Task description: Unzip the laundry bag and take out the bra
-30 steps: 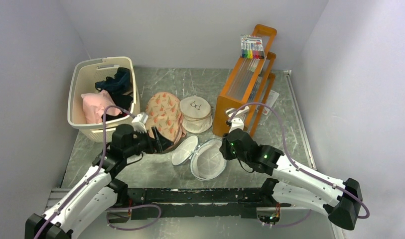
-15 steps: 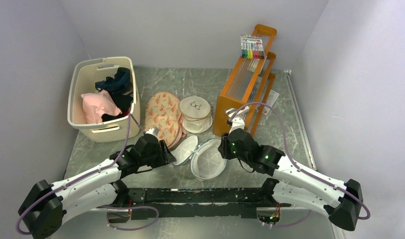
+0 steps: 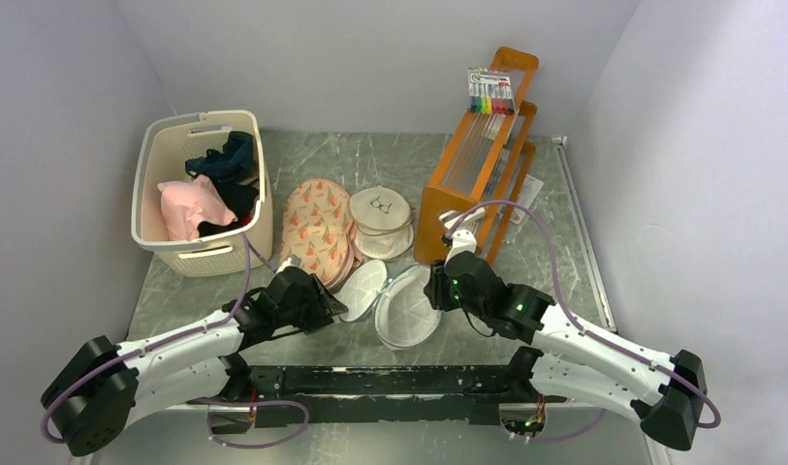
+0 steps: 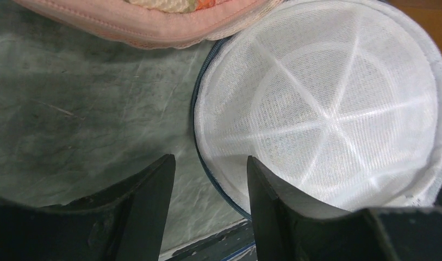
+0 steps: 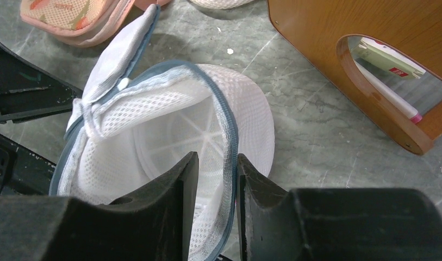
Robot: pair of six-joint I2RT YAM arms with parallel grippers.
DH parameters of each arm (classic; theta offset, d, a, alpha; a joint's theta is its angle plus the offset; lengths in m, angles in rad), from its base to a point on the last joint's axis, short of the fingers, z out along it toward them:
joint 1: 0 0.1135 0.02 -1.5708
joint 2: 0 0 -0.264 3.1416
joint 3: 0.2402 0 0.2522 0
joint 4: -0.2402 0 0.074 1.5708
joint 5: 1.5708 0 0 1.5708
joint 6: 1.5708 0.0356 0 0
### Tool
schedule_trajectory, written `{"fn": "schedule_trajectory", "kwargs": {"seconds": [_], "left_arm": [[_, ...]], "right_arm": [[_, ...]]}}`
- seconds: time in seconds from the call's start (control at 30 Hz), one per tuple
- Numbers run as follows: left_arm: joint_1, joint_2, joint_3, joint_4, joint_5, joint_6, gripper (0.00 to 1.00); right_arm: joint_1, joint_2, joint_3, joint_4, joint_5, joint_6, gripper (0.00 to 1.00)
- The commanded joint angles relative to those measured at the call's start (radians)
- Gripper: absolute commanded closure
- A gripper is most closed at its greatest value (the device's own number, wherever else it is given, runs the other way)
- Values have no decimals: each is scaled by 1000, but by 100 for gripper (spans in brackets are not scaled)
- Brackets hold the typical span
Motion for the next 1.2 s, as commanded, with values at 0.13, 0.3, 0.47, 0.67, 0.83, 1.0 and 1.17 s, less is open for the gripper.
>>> {"fn": "schedule_trajectory", "kwargs": {"seconds": [0.13, 0.3, 0.47, 0.67, 0.83, 1.0, 1.17], "left_arm": [[-19, 30, -40, 174, 29, -93, 27], [-20, 46, -106, 334, 67, -129, 39], [-22, 89, -123, 407, 64, -140, 52], [-22, 117, -118, 442, 46, -121, 58], [-22, 125, -125, 453, 30, -119, 92], [-21, 31, -55, 289, -26, -11, 93], [-27, -174, 97, 6, -178, 198, 93]], "right_arm": [[2, 16, -21, 40, 2, -11, 69], [2, 3, -27, 43, 6, -7, 69], [2, -2, -22, 38, 9, -16, 68], [3, 3, -26, 46, 0, -17, 68], [2, 1, -29, 54, -6, -20, 67], [1, -6, -31, 57, -11, -25, 67], [2, 7, -30, 62, -16, -32, 68]]}}
